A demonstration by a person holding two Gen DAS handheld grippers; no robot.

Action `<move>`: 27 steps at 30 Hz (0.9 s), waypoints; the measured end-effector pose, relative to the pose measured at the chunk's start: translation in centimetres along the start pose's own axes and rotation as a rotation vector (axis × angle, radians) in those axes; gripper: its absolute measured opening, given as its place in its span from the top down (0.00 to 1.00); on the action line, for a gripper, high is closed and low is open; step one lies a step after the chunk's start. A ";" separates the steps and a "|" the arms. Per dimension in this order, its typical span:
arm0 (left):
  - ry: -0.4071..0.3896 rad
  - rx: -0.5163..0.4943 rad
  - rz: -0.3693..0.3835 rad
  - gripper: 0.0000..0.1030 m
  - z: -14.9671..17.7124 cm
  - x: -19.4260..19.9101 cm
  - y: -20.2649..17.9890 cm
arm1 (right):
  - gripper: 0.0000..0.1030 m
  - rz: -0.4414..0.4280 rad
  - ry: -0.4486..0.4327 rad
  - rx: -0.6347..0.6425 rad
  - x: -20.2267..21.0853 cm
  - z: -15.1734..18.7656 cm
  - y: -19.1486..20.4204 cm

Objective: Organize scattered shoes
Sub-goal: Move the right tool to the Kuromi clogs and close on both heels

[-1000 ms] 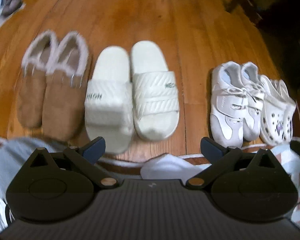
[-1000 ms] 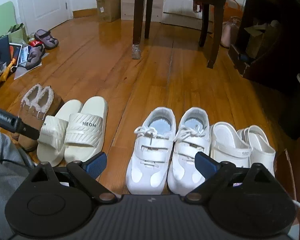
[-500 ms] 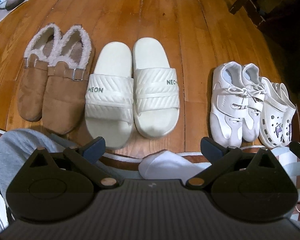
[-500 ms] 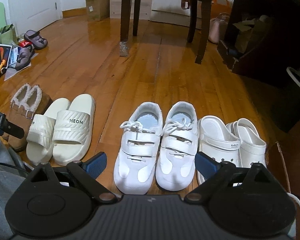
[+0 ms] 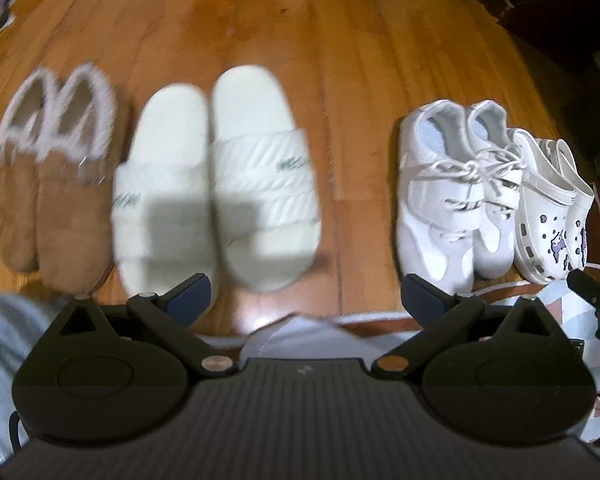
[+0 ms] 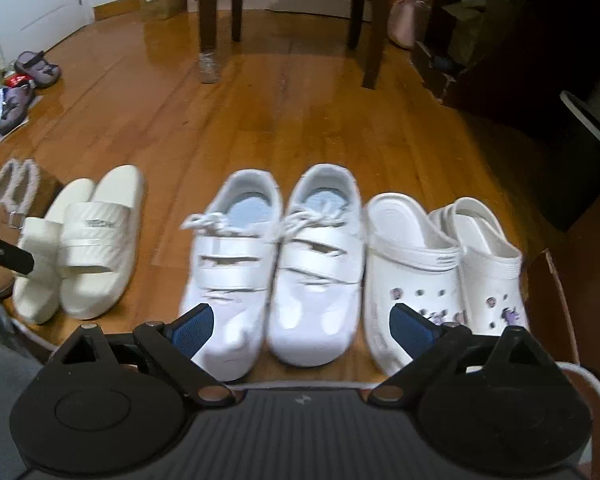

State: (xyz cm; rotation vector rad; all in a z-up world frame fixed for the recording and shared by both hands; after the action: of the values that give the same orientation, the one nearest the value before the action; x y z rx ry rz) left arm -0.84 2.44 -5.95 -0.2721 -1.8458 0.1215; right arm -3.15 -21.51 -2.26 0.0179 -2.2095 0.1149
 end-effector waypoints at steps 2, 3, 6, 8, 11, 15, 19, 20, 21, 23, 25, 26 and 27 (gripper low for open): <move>0.005 -0.051 0.005 0.00 -1.3 -0.8 -2.1 | 0.08 0.024 0.000 -0.008 -0.8 -0.7 -1.7; 0.006 -0.077 0.006 0.00 -1.9 -1.2 -3.2 | 0.08 0.046 0.012 -0.022 -1.7 -1.4 -3.3; 0.008 -0.161 0.011 0.00 -3.7 -2.4 -6.8 | 0.08 0.084 0.072 -0.049 -4.4 -3.6 -7.8; 0.002 -0.239 0.025 0.00 -5.2 -3.6 -10.4 | 0.08 0.092 0.112 -0.046 -6.6 -5.4 -11.0; -0.001 -0.308 0.053 0.00 -6.8 -5.2 -14.7 | 0.08 0.055 0.223 -0.061 -10.1 -7.2 -14.0; -0.026 -0.374 0.060 0.00 -7.9 -6.8 -19.3 | 0.15 0.003 0.347 -0.042 -14.2 -8.7 -15.9; -0.045 -0.443 0.067 0.00 -7.9 -7.7 -22.4 | 0.18 -0.043 0.435 -0.025 -16.7 -9.5 -16.6; -0.047 -0.453 0.078 0.00 -8.0 -7.9 -22.8 | 0.19 -0.046 0.456 -0.023 -17.2 -9.6 -16.7; -0.051 -0.463 0.084 0.00 -8.1 -8.0 -23.2 | 0.19 -0.028 0.494 -0.005 -18.1 -9.6 -16.8; -0.067 -0.473 0.066 0.00 -8.1 -8.0 -23.5 | 0.19 -0.042 0.532 0.012 -19.1 -9.5 -16.6; -0.073 -0.478 0.055 0.00 -8.1 -7.9 -23.6 | 0.23 -0.077 0.598 0.000 -20.3 -9.1 -16.5; -0.073 -0.479 0.052 0.00 -8.2 -7.9 -23.6 | 0.30 -0.092 0.646 -0.003 -21.2 -8.6 -16.3; -0.072 -0.480 0.050 0.00 -8.2 -7.9 -23.6 | 0.33 -0.092 0.668 0.004 -21.6 -8.3 -16.1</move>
State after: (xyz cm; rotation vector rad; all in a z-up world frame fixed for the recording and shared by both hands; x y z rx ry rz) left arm 6.14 -22.78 -5.68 -0.6532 -1.9227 -0.2856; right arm 17.30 -37.45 -13.38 0.0727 -1.5383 0.0611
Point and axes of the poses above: each gripper's, at about its wrist camera, not at the fingertips, and x roughly against the way its jaws point, y to its left, z to its underside, the point moved 2 cm from there along -x, roughly the way its jaws point, and after that the axes turned 1 degree about z, right-handed, at the moved point
